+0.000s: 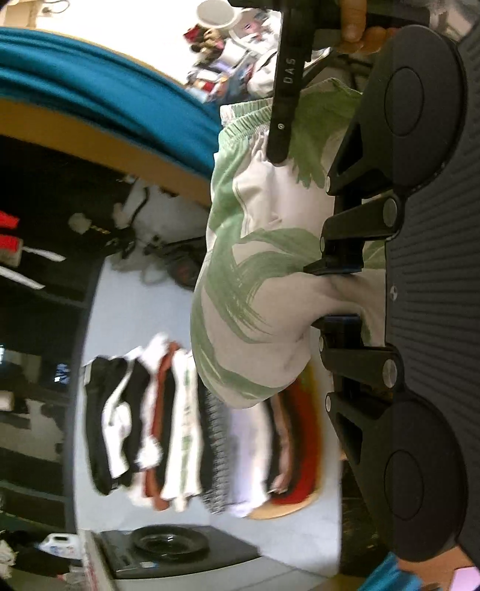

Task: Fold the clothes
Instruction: 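Lift the folded garment with both tools and carry it toward the clothes stack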

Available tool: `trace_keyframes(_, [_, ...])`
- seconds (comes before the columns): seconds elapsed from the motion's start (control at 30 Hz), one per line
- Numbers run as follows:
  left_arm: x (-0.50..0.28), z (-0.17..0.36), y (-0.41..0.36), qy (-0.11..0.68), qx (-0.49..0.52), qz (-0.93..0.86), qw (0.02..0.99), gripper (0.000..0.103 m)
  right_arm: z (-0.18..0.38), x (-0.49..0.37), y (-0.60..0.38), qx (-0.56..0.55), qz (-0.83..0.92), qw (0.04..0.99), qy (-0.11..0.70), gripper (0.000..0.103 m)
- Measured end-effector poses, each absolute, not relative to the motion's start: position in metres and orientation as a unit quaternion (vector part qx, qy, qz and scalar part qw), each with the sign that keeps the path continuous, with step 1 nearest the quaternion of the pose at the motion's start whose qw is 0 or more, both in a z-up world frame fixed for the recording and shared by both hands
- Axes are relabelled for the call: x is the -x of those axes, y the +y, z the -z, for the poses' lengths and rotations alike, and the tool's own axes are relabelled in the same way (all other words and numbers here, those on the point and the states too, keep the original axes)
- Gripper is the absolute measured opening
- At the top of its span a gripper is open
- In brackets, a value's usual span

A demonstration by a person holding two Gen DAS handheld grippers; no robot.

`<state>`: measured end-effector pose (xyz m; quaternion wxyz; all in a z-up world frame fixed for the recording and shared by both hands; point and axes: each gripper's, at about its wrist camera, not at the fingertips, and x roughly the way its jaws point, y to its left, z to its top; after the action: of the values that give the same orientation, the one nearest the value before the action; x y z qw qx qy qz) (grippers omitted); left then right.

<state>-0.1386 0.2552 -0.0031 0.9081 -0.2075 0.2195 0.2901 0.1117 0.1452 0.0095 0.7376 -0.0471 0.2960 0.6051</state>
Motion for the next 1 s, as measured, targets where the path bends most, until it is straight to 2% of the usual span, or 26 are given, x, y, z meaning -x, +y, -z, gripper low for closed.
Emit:
trace_keyframes(0.2, [0.127,-0.024,0.356,0.191,0.226,-0.323,0.899,0.020,-0.038,-0.145,0.252,0.016,-0.636,0.722,0.270,0.017])
trace_keyframes(0.37, [0.094,-0.072,0.438,0.157,0.176,-0.356,0.904,0.020,-0.063,-0.174,0.342,-0.012,-0.662,0.706,0.251,0.017])
trace_keyframes(0.5, [0.060,-0.115,0.509,0.130,0.147,-0.371,0.908,0.020,-0.113,-0.237,0.434,-0.047,-0.709,0.643,0.285,0.017])
trace_keyframes(0.77, [0.040,-0.189,0.652,0.093,0.115,-0.396,0.906,0.020,-0.210,-0.297,0.607,-0.022,-0.742,0.619,0.256,0.017])
trace_keyframes(1.0, [0.025,-0.214,0.756,0.092,0.069,-0.408,0.906,0.020,-0.232,-0.309,0.723,-0.034,-0.741,0.624,0.246,0.017])
